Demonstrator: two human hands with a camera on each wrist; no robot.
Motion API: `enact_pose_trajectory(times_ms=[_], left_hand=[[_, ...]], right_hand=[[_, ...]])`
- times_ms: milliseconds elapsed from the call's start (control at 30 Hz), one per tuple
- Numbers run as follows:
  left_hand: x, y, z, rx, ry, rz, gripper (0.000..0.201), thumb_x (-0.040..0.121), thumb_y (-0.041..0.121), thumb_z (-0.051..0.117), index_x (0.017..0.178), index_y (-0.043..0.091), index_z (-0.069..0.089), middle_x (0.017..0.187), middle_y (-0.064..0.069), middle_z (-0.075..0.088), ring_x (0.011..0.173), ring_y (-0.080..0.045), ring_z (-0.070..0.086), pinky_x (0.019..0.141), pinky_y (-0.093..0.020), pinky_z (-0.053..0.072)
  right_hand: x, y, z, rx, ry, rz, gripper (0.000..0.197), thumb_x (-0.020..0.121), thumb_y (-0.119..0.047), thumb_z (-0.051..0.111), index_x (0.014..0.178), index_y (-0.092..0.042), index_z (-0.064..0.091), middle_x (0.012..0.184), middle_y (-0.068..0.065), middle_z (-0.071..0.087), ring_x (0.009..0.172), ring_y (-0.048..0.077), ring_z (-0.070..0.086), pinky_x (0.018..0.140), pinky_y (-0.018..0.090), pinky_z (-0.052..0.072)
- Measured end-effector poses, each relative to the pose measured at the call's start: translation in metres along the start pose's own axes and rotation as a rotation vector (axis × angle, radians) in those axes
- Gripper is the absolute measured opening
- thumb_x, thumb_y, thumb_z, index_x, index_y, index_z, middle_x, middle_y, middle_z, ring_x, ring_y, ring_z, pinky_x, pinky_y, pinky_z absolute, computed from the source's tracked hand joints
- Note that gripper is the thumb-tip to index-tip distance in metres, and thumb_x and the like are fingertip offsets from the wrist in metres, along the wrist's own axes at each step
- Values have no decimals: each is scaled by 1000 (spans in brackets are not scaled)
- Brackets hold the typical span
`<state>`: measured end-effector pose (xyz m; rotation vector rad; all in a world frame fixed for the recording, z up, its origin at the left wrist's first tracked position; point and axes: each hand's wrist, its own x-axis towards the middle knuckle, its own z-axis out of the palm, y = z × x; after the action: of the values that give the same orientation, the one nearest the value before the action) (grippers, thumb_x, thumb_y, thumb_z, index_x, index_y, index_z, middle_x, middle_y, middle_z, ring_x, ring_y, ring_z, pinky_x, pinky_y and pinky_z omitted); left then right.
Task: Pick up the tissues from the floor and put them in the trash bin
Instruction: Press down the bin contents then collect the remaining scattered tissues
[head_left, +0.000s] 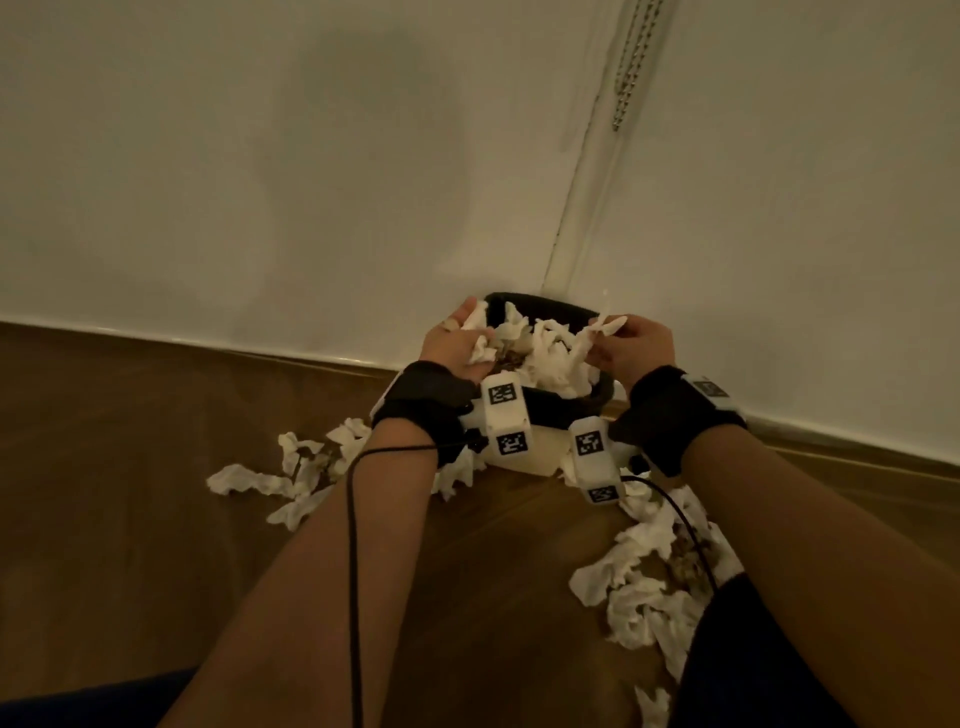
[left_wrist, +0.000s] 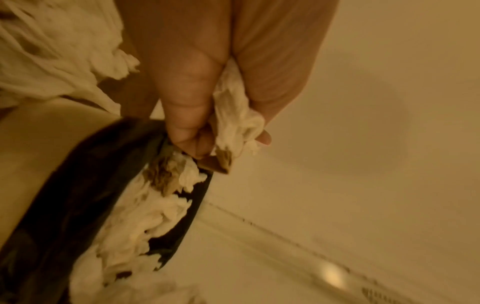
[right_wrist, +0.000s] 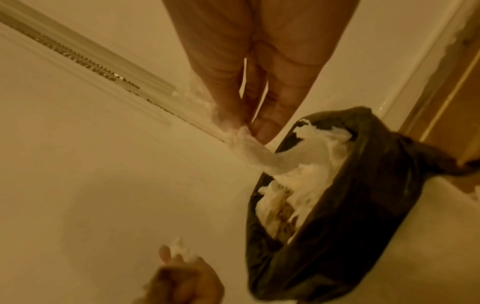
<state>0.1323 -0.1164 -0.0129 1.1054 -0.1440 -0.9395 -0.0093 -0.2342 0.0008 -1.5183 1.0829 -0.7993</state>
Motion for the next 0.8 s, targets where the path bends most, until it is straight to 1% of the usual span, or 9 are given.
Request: enact_pose_trajectory(times_ms=[133, 233, 300, 400, 467, 533, 600, 700, 800], left_hand=[[24, -10, 33, 69, 41, 63, 42, 90, -10, 46, 128, 7, 52, 120, -16, 55, 106, -29, 56, 97, -40, 45], [42, -19, 42, 345, 148, 190, 34, 88, -8, 52, 121, 0, 56, 126, -19, 55, 118, -32, 52, 103, -39, 41], [53, -23, 41, 602, 170, 286, 31, 88, -3, 54, 119, 1, 57, 127, -18, 54, 117, -29, 52, 101, -30, 40], [61, -29, 38, 881, 216, 429, 24, 91, 10, 55, 114, 8, 55, 127, -16, 44, 102, -26, 55, 91, -22, 40], [61, -35, 41, 1036, 189, 517, 28, 92, 20, 55, 117, 8, 51, 128, -16, 36, 102, -28, 53, 94, -26, 40], [60, -45, 43, 1254, 139, 542, 40, 94, 33, 50, 124, 7, 46, 131, -16, 33, 113, -29, 44, 98, -31, 36], [57, -54, 41, 1456, 75, 547, 49, 95, 40, 43, 131, 7, 40, 134, -16, 32, 118, -30, 40, 100, -35, 35], [54, -64, 34, 1695, -35, 572, 48, 98, 38, 34, 135, 7, 37, 138, -14, 33, 121, -28, 41, 102, -39, 35], [52, -69, 27, 1965, -169, 535, 45, 99, 33, 25, 132, 9, 43, 142, -12, 38, 127, -26, 39, 110, -42, 25]], right_hand=[[17, 15, -11, -371, 31, -27, 21, 83, -7, 65, 103, -1, 70, 101, 18, 69, 94, 30, 65, 87, 39, 54], [21, 17, -8, -628, -9, -73, 22, 88, -8, 56, 103, -2, 71, 104, 16, 69, 97, 30, 63, 85, 32, 51], [22, 17, -2, -799, -86, -106, 28, 91, -5, 48, 112, 1, 65, 116, 17, 63, 107, 31, 58, 92, 31, 47], [22, 22, 6, -927, -236, -127, 38, 89, -4, 49, 126, 4, 46, 128, 18, 46, 116, 30, 49, 96, 29, 40], [21, 28, 9, -1032, -348, -128, 43, 89, -11, 51, 130, -4, 42, 135, 14, 38, 121, 29, 45, 105, 34, 37], [21, 32, 13, -1233, -457, -141, 45, 88, -17, 51, 132, -11, 45, 144, 10, 28, 132, 27, 33, 115, 44, 23], [22, 33, 14, -1341, -518, -152, 46, 89, -18, 49, 135, -15, 45, 147, 7, 26, 139, 24, 24, 118, 51, 6], [23, 35, 20, -1402, -575, -148, 43, 90, -21, 47, 133, -18, 46, 140, 5, 37, 135, 24, 31, 116, 55, 1], [23, 39, 27, -1442, -625, -113, 32, 91, -28, 46, 121, -17, 54, 128, 4, 51, 128, 24, 40, 114, 57, 0]])
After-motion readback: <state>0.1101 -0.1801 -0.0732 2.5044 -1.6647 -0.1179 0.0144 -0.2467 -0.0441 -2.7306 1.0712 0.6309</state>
